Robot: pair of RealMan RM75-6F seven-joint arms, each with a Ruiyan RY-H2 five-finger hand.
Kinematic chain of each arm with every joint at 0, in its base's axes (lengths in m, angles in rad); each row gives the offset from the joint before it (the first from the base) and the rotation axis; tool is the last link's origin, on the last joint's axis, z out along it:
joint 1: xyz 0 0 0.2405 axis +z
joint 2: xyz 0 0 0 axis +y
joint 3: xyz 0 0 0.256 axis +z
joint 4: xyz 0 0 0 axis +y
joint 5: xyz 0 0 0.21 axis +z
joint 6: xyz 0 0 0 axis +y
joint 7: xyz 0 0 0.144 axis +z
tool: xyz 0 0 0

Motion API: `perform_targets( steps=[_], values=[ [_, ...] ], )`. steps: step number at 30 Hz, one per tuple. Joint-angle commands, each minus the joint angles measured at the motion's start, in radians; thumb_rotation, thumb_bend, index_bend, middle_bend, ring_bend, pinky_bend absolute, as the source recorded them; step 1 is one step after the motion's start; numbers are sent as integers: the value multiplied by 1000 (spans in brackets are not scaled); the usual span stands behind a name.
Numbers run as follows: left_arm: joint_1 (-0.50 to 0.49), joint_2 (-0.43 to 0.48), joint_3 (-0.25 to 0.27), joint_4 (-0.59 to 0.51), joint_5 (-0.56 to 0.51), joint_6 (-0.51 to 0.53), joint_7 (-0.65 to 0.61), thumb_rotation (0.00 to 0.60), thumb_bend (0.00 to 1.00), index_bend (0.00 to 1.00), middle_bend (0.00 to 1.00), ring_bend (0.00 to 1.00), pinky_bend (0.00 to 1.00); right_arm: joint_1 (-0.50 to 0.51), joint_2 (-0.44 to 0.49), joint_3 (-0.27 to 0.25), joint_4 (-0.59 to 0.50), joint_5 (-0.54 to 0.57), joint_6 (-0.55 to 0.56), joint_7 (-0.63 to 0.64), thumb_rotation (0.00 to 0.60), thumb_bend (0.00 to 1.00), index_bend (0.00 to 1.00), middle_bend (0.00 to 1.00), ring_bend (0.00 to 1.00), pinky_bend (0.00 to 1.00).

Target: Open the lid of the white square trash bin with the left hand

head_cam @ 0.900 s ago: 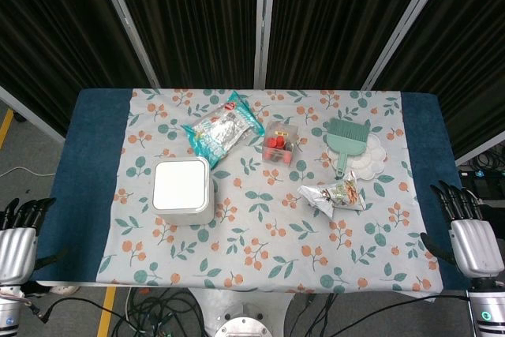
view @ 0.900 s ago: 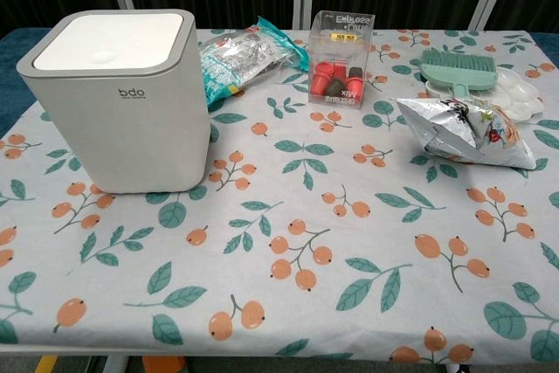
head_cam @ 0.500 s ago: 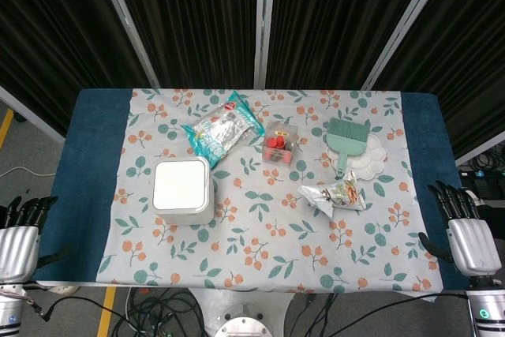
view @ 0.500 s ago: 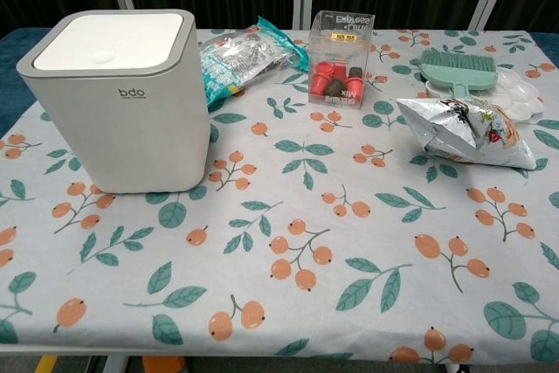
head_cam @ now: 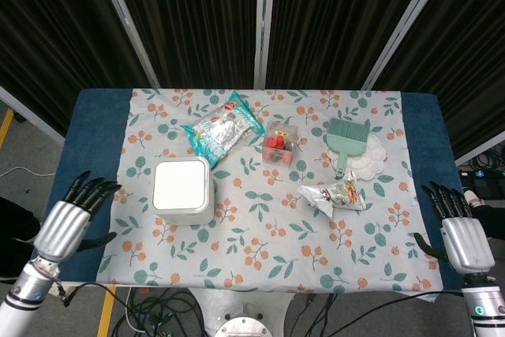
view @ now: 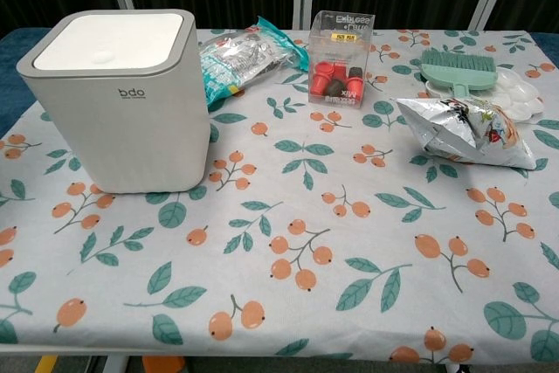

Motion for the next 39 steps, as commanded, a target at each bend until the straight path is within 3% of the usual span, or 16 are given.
perform_targets(
  steps=[1,8,16,21,24,28,34,39],
  values=[
    [-106,23,-7,-28,68,-91,-58,600,2,158,155,121,0,0,1,1,-2,4,0,-1,600,208,0,6,0,0],
    [-212,32,-17,-72,86,-202,-42,600,0,161,155,121,0,-6,1,0,-2,10,6,-6,600,208,0,5,0,0],
    [-273,37,17,-120,-16,-391,16,582,0,205,197,141,1,-6,2,-1,6,11,4,6,600,208,0,5,0,0],
    [-286,48,36,-150,-57,-445,62,553,0,222,220,157,4,-3,0,-1,10,9,1,11,600,208,0,5,0,0],
    [-263,52,28,-165,-53,-378,87,554,0,222,221,157,4,-3,-1,-2,11,7,2,14,600,208,0,5,0,0],
    [-208,66,4,-157,-42,-213,62,553,0,222,218,156,4,-6,3,-2,10,1,11,12,600,208,0,5,0,0],
    [-118,101,-37,-131,-110,-31,40,550,0,221,205,156,4,-13,2,4,9,7,27,-14,600,207,0,5,0,0],
    [-39,123,-49,-86,-198,65,-18,451,0,207,177,147,4,-14,13,8,-5,21,25,-45,600,207,0,5,0,0]
  ],
)
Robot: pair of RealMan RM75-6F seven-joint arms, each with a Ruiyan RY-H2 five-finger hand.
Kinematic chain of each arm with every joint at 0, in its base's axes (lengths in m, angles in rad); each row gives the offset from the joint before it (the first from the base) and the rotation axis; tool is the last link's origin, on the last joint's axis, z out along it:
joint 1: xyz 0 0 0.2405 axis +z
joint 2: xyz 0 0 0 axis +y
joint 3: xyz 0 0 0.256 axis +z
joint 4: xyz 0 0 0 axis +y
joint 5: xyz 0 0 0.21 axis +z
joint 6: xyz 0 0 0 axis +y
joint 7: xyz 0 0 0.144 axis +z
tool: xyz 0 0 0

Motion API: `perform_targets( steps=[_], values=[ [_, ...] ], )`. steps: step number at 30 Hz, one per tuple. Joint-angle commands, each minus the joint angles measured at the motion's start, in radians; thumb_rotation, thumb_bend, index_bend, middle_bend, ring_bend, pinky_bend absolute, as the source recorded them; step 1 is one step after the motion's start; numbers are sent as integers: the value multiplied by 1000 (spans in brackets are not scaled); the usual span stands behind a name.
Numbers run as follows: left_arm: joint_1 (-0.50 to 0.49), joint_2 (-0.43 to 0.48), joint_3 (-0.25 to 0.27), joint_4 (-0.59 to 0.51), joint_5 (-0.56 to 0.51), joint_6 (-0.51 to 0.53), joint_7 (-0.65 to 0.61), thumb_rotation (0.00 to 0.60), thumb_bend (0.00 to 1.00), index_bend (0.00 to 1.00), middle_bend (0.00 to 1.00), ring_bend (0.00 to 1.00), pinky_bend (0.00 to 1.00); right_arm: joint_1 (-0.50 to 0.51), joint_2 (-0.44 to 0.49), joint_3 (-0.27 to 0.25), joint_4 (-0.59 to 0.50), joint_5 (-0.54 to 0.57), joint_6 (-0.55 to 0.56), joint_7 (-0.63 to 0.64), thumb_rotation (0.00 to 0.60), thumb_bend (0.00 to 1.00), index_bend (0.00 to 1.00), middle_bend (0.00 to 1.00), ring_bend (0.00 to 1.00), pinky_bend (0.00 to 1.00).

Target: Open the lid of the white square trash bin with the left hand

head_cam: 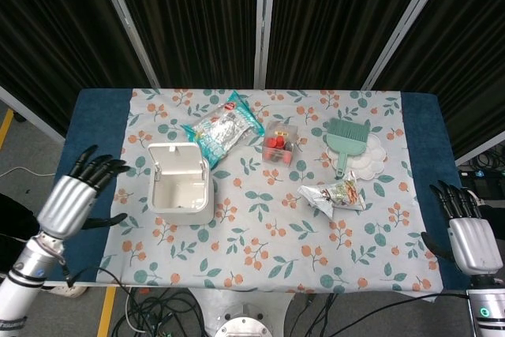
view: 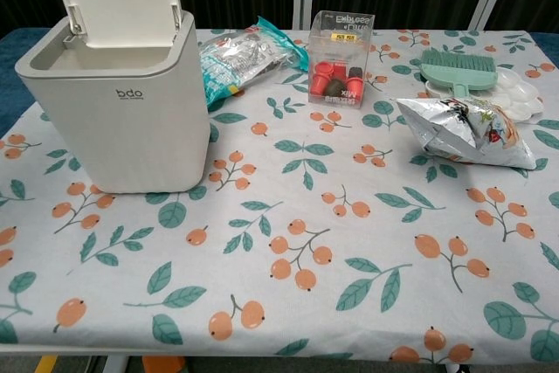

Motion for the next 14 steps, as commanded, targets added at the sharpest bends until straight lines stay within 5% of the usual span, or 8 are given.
perform_targets(
  steps=[1,14],
  values=[
    [77,17,-14,51,-85,71,-36,432,0,206,173,146,4,1,7,2,-12,9,-7,-12,600,208,0,4,0,0],
    [234,-66,84,126,-214,67,25,389,0,205,170,146,4,11,-7,-3,1,-9,-16,1,600,208,0,0,0,0]
  ],
)
